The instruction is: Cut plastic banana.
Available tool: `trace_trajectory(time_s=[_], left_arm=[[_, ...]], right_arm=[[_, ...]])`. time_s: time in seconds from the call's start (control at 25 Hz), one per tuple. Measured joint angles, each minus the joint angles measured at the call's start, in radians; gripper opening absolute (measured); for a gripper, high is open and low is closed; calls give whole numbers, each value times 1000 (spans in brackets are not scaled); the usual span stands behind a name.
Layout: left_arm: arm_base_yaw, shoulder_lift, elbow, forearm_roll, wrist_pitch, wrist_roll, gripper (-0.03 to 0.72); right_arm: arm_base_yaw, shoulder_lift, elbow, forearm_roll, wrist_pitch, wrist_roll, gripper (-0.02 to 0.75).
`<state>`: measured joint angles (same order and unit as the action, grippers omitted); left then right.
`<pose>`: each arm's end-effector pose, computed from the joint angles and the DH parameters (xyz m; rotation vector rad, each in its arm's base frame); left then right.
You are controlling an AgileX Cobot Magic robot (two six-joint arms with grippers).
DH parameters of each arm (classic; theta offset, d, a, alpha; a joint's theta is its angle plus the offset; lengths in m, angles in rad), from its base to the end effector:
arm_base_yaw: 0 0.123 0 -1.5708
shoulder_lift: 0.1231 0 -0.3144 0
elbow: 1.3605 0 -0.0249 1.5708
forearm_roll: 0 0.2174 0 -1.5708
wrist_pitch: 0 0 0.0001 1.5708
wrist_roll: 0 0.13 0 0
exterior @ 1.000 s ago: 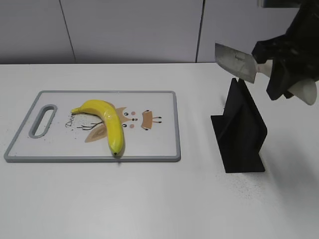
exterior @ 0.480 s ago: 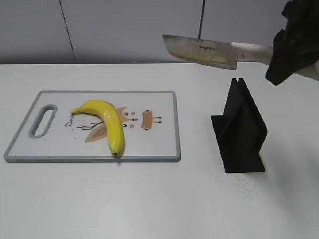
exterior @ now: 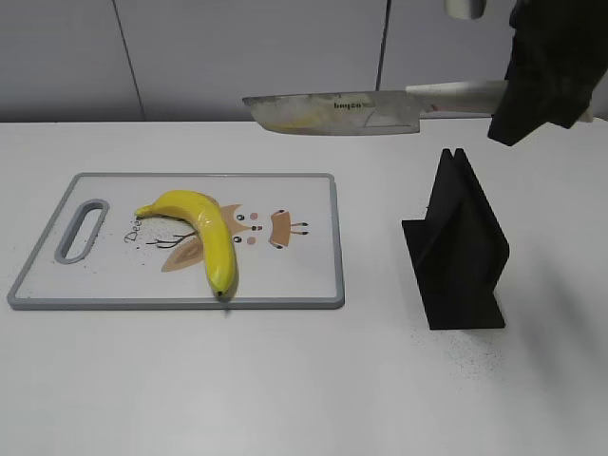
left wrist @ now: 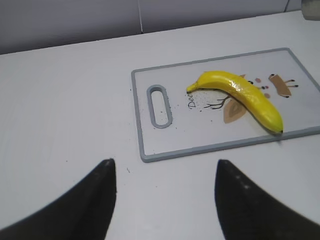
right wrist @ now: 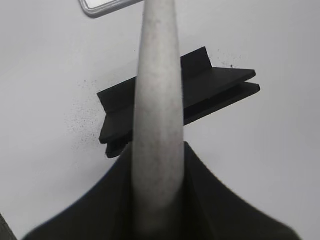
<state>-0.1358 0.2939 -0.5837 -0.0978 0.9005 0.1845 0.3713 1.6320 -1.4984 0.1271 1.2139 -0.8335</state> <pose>0.0164 -0.0123 0.2889 0.3165 2.0674 -0.0875 0.2885 0.1289 0.3240 -1.5623 2.3359 0.0719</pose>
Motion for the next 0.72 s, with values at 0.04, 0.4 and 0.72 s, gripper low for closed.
trace_trajectory(time_s=[0.04, 0.4, 0.72], left_arm=[[0, 45, -9, 0, -20, 22, 589], [0, 432, -238, 0, -144, 198, 589], [1, 742, -556, -45, -61, 469, 589]], right_arm=[[0, 19, -22, 1, 5, -5, 162], [2, 186, -253, 108, 7, -118, 162], [34, 262, -289, 164, 8, -270, 162]])
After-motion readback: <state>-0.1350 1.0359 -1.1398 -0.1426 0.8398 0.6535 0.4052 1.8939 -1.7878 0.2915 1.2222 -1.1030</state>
